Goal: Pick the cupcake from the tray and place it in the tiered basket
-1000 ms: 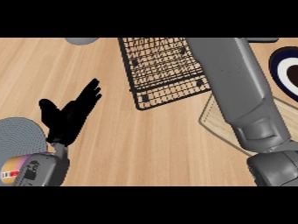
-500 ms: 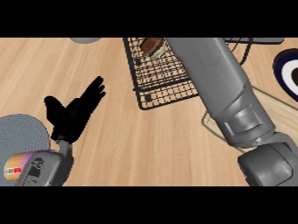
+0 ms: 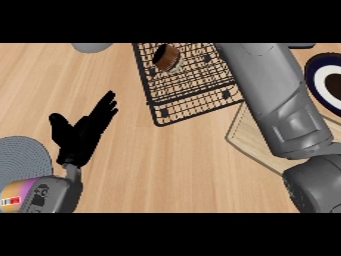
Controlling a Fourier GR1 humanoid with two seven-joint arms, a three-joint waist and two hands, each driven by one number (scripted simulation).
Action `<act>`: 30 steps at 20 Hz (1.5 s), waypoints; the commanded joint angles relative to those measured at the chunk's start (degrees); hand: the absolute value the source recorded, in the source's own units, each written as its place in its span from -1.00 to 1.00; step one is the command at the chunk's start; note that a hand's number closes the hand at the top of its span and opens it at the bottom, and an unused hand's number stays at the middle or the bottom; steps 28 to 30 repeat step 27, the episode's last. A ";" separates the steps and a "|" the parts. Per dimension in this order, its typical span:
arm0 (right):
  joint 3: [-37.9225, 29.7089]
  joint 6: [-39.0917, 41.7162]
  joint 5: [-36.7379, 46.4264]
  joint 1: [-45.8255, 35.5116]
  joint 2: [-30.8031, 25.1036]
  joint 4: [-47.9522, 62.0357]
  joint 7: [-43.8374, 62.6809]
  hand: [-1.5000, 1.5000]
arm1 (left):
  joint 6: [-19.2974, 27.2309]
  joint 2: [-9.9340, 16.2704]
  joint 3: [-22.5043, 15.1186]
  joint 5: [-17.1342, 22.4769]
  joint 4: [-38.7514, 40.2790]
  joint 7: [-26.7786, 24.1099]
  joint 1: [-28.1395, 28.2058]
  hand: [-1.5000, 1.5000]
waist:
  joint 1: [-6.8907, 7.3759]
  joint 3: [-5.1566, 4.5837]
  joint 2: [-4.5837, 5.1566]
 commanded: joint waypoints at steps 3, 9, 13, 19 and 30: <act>-1.04 3.99 -1.05 5.31 -7.86 -3.13 4.00 -1.00 | 0.89 0.67 1.88 0.54 -1.89 1.88 0.22 0.00 | -2.50 0.08 -0.86; -1.11 21.07 -5.61 18.29 -16.06 -12.90 1.18 -1.00 | 1.08 1.60 3.59 0.98 -2.55 1.70 2.11 0.00 | -4.62 0.13 -1.54; -2.05 34.92 -9.39 23.14 -24.71 -17.93 1.97 -1.00 | 1.74 0.46 2.29 -0.95 -0.55 0.20 1.52 0.00 | -4.95 0.11 -1.25; -7.78 50.10 -17.77 31.80 -37.13 -27.09 5.59 -1.00 | -0.38 1.15 3.47 1.15 -0.82 0.32 2.73 0.00 | -4.73 0.07 -1.20; -18.19 59.39 -26.63 45.97 -46.68 -31.20 3.46 -1.00 | -2.54 2.34 3.33 1.78 -5.38 2.02 5.08 0.00 | -2.52 0.07 -0.72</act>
